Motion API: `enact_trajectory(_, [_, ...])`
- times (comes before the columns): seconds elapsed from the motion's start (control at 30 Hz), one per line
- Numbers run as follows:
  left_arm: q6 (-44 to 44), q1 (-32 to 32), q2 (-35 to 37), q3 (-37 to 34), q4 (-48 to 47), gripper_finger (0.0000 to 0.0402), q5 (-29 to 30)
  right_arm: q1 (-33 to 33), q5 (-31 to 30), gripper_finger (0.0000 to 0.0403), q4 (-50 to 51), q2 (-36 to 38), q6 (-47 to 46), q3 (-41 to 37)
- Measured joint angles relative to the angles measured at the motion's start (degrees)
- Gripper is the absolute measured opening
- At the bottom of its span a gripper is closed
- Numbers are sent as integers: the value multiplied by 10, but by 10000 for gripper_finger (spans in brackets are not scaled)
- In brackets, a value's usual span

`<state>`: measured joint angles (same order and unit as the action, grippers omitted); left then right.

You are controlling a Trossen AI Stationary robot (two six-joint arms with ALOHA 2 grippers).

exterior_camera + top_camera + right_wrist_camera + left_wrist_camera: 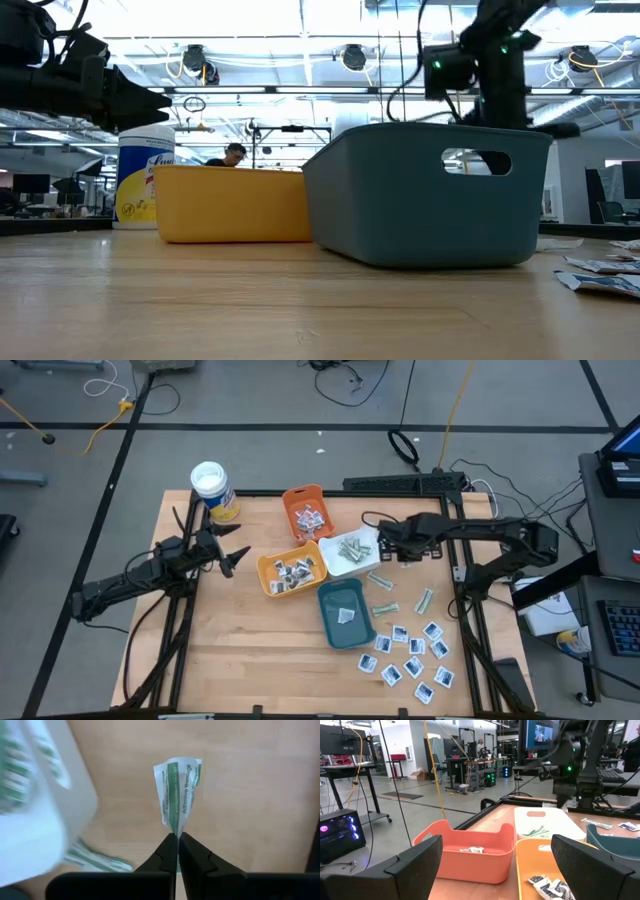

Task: Pick & Place First Aid Supplies
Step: Put the green bandage into the white bin

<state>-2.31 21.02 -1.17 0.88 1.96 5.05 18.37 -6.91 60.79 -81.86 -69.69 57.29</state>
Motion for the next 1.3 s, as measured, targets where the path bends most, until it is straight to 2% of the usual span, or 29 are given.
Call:
enact_trajectory(0.33, [0,0,0,0,0,379,0,14,-22,2,79,-25,19,124])
enact_trajectory(0.77, [0,0,0,0,0,379,0,-14,-3,2,77,-225,109,371])
enact_trajectory(1.13, [0,0,0,0,0,379,0,-28,-6,2,21,-317,136,380])
enact_trajectory(1.3, [0,0,0,0,0,379,0,-28,-4,2,11,-331,141,380])
